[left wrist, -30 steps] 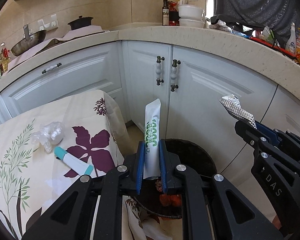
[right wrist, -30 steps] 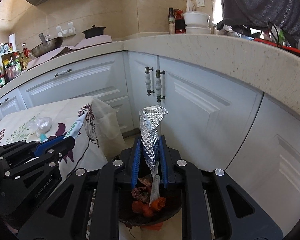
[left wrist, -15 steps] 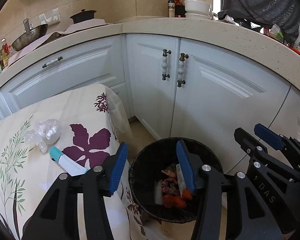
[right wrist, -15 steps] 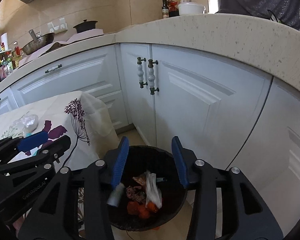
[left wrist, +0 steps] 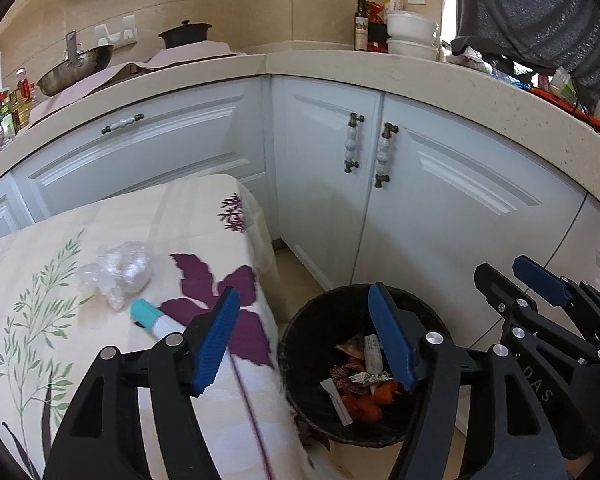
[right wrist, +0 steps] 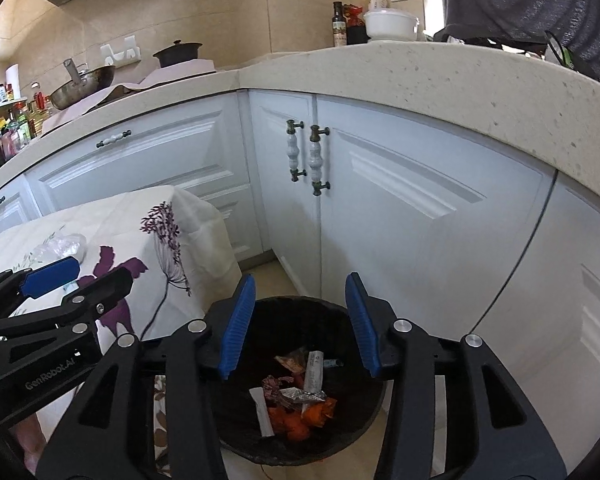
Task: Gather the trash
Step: 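Move both grippers back toward the teal-capped tube and plastic bag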
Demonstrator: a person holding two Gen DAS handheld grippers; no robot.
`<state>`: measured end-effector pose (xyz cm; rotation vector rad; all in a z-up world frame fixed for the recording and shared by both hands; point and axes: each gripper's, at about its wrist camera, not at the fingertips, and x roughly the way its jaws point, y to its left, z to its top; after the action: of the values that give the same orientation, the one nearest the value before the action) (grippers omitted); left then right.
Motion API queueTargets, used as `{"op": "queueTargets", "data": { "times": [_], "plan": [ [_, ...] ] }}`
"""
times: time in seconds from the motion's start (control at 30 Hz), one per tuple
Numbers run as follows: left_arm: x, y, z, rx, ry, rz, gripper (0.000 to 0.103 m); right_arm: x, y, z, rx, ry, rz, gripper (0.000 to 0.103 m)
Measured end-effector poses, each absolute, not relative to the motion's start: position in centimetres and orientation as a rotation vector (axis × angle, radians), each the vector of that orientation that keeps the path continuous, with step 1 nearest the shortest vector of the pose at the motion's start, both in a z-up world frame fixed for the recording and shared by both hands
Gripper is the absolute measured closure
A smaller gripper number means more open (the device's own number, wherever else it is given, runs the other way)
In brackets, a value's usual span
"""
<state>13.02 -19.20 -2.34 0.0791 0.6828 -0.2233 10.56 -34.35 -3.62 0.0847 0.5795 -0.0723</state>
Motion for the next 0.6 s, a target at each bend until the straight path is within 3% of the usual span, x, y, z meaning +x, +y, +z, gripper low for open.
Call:
{"op": "queueTargets", "data": {
  "times": [0.6],
  "plan": [
    [12.7,-8.2,-2.6,0.03,0.697,-0.023,0.035,12.8,-25.9,-2.8,0.037,0.578,0.124,0.055]
  ]
}}
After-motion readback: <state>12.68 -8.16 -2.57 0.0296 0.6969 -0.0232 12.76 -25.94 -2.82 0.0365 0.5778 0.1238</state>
